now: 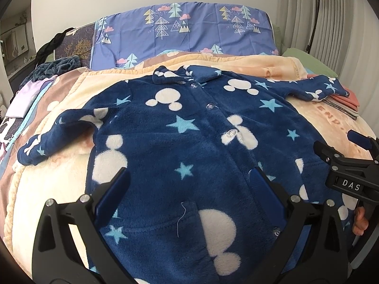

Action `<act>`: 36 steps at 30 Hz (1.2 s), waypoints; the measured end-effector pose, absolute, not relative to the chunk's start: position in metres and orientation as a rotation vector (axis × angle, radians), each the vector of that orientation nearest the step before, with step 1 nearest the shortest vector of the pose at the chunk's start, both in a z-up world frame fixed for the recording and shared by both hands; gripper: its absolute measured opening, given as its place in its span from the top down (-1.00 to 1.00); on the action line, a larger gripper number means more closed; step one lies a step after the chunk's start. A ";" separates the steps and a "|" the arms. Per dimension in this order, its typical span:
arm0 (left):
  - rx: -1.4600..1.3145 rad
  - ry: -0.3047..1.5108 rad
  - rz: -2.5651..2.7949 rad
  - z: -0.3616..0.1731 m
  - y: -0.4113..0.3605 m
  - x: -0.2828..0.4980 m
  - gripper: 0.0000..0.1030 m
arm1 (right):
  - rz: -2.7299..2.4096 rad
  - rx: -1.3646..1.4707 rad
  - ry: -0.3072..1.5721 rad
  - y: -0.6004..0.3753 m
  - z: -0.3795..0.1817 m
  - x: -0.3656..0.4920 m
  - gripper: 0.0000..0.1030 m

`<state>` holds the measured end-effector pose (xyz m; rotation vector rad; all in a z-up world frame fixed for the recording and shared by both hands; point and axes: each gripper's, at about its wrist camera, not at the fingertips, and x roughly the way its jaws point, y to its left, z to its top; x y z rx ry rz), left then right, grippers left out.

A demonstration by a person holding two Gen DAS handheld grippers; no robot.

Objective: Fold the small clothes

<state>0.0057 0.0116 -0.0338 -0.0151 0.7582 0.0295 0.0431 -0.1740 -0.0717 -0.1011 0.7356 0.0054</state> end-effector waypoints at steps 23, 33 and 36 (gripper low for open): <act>-0.051 0.728 -0.028 -0.032 0.018 0.001 -0.96 | 0.037 -0.126 0.726 -0.161 -0.070 0.041 -0.97; -0.063 0.722 -0.036 -0.035 0.020 -0.001 -0.96 | 0.045 -0.124 0.733 -0.158 -0.074 0.042 -0.97; -0.067 0.724 -0.030 -0.035 0.024 -0.002 -0.96 | 0.047 -0.125 0.734 -0.158 -0.074 0.042 -0.97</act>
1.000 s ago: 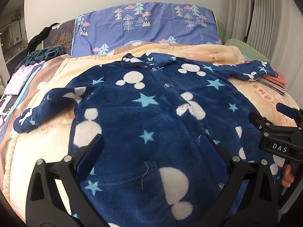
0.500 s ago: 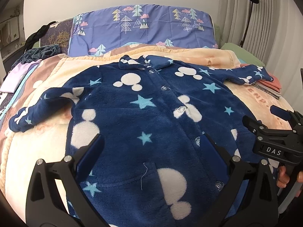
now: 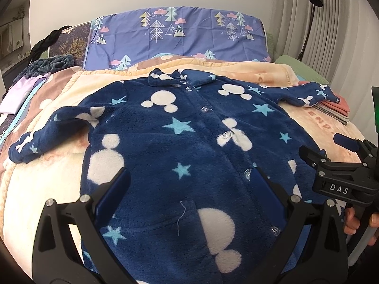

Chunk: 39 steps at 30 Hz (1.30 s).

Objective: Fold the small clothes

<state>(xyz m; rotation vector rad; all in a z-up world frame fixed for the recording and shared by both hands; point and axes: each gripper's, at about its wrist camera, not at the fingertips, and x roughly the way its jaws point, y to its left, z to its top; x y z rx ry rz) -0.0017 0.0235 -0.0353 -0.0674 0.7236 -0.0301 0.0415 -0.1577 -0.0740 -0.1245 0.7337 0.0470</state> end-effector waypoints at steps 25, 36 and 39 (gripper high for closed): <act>-0.094 0.739 -0.004 -0.043 0.041 -0.001 -0.96 | 0.065 -0.138 0.748 -0.146 -0.082 0.044 -0.97; -0.201 0.741 0.023 -0.045 0.075 0.009 -0.70 | 0.059 -0.156 0.773 -0.144 -0.089 0.052 -0.97; -0.257 0.735 0.083 -0.038 0.113 0.020 -0.55 | 0.053 -0.163 0.782 -0.145 -0.091 0.055 -0.97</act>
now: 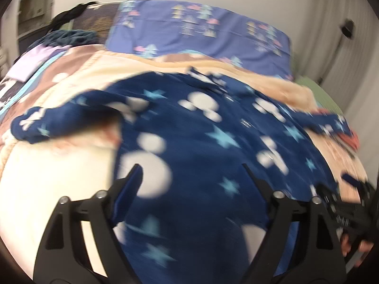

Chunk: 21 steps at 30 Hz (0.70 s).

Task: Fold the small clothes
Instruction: 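Grasp the sleeve cuff nearest the left gripper with the left gripper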

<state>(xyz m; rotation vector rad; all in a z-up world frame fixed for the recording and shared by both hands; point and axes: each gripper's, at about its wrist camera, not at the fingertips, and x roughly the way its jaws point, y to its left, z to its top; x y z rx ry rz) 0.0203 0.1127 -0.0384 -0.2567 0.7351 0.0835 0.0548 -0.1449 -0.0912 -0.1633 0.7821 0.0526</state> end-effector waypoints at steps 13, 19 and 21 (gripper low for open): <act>-0.477 0.970 0.824 -0.055 0.403 0.116 -0.54 | -0.003 -0.172 0.829 -0.153 -0.107 0.073 -0.97; -0.526 1.106 0.970 -0.099 0.453 0.129 -0.54 | -0.033 -0.170 0.835 -0.157 -0.109 0.080 -0.97; -0.553 1.127 0.994 -0.111 0.468 0.131 -0.50 | -0.036 -0.172 0.829 -0.156 -0.107 0.082 -0.97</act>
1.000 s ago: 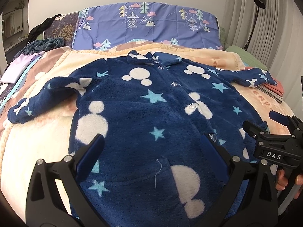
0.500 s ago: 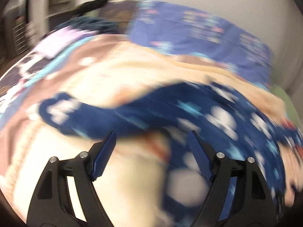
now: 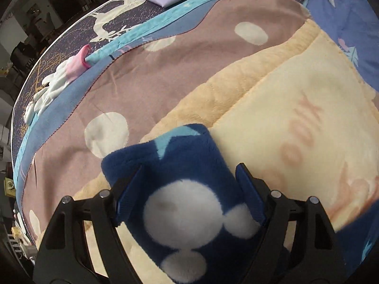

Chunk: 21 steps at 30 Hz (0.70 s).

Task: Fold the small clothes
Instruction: 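Grasp the sleeve cuff nearest the left gripper with the left gripper, then fold the held sleeve across the pajama body with the left gripper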

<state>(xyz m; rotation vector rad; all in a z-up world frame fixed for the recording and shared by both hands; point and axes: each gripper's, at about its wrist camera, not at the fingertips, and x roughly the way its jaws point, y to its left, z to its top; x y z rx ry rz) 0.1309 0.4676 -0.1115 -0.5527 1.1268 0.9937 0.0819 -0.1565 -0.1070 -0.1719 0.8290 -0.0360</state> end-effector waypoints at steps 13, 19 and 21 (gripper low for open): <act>-0.465 0.651 0.465 0.040 0.349 0.149 0.82 | -0.010 -0.157 0.789 -0.158 -0.100 0.087 -0.97; -0.254 0.473 -0.067 0.115 0.170 0.167 0.78 | -0.032 -0.121 0.772 -0.175 -0.095 0.084 -0.97; -0.197 0.472 -0.205 0.110 0.112 0.171 0.65 | -0.050 -0.113 0.775 -0.184 -0.096 0.084 -0.97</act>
